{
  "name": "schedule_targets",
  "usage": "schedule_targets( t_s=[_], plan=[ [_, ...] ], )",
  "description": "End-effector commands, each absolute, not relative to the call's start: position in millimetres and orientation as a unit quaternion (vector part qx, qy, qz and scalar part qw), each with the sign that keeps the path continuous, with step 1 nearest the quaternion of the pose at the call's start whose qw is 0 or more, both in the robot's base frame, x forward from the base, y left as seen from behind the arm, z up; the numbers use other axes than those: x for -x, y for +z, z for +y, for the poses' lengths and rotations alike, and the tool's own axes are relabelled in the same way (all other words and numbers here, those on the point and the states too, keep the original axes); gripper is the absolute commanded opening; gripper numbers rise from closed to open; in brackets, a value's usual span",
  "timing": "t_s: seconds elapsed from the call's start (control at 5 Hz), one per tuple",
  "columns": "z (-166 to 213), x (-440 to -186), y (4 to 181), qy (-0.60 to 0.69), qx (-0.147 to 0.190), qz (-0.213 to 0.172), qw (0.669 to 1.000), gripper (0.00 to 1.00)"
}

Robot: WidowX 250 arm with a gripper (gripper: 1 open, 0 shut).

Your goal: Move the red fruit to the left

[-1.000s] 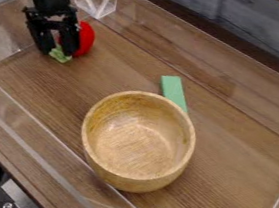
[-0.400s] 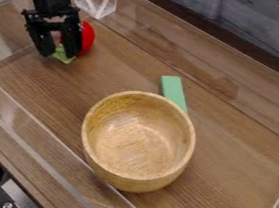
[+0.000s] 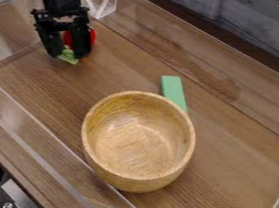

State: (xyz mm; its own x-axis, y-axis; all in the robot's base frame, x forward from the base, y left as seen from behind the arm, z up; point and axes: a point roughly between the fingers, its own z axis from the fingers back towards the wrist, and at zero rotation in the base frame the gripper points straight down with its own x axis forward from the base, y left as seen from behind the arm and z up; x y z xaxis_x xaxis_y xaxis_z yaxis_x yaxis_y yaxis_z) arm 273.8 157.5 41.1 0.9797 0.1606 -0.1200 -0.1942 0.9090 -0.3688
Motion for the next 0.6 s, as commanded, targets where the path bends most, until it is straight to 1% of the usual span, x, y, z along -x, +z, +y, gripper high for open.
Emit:
schedule_targets(
  t_s=[0.0,0.2,0.4],
  plan=[
    [160,-281,77.2,0.089,0.177,0.007,0.98,1.0],
    [161,-282,85.8,0.095,0.181,0.007,0.979,1.0],
    [158,-275,97.8,0.094,0.185,0.007,0.978,1.0]
  ],
)
